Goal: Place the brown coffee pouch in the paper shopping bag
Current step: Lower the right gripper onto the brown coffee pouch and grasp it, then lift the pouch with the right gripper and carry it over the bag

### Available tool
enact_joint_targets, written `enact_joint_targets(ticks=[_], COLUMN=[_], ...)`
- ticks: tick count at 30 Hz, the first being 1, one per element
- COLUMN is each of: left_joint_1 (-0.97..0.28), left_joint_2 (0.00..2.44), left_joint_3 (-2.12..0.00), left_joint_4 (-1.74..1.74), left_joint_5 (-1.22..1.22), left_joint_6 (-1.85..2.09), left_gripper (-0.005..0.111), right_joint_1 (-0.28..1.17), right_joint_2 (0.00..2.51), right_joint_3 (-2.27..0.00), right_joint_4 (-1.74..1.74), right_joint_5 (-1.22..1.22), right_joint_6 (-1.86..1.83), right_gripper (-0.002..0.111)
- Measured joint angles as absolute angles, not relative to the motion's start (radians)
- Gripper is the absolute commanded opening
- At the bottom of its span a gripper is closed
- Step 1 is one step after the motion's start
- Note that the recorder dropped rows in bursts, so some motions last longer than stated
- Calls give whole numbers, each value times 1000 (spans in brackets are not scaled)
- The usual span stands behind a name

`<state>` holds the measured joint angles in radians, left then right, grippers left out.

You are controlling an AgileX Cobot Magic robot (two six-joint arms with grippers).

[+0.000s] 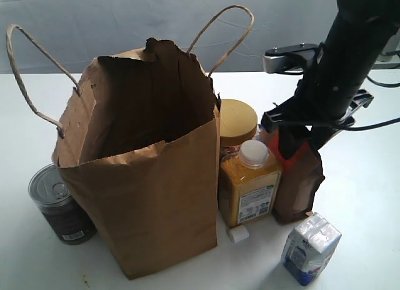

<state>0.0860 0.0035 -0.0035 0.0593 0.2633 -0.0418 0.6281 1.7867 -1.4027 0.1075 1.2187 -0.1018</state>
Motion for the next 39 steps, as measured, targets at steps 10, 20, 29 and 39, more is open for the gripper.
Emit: enact_joint_targets(ticks=[10, 20, 29, 39], left_joint_1=[86, 86, 86, 86], left_joint_2=[3, 3, 3, 3], left_joint_3=[-4, -4, -4, -4], left_joint_4=[59, 59, 59, 59], left_joint_5=[263, 263, 263, 263], left_joint_6=[-42, -42, -42, -42], left_gripper=[0, 0, 0, 0], right_joint_1=[628, 628, 628, 628], right_joint_2=[1834, 1689, 1437, 1126], right_joint_3=[-1405, -1405, -1405, -1405], right_joint_4=[98, 52, 52, 43], right_joint_5=[1223, 1209, 1195, 1076], right_joint_6=[-102, -87, -65, -23], right_gripper=[0, 0, 0, 0])
